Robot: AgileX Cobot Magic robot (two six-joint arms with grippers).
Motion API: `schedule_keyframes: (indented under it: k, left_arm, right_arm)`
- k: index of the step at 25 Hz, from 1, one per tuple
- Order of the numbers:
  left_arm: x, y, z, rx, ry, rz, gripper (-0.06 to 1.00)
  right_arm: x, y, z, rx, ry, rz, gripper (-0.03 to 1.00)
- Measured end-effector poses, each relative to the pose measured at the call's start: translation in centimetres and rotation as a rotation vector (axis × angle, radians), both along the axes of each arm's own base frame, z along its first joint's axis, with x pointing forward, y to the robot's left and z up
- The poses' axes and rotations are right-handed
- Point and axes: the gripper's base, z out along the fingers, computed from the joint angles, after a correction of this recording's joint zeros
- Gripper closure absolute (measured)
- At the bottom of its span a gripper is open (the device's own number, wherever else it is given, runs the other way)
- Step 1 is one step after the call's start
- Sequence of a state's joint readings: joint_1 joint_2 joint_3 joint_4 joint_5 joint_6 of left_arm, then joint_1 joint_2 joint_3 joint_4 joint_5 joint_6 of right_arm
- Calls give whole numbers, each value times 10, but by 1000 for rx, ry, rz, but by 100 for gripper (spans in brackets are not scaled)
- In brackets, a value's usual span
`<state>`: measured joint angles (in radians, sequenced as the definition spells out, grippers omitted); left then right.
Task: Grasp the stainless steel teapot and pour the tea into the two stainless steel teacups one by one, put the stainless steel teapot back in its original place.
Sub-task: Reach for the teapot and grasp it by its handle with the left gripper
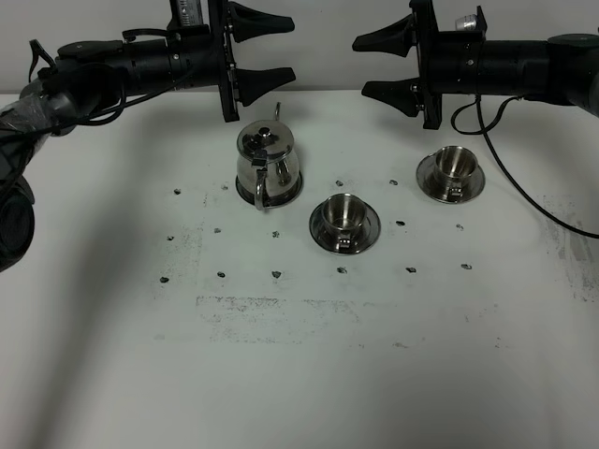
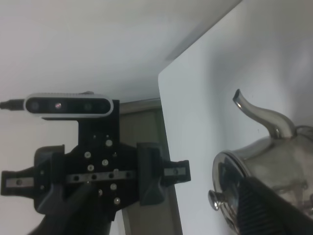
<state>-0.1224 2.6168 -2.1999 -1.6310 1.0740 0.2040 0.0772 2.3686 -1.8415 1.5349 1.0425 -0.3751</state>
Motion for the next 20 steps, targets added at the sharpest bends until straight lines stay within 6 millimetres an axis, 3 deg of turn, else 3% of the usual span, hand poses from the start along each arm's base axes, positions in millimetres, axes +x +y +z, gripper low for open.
schedule_keyframes:
  k: [20]
  left_arm:
    - [0, 0, 0, 5, -16, -1, 36]
  right_arm:
    - [0, 0, 0, -12, -30, 9, 37]
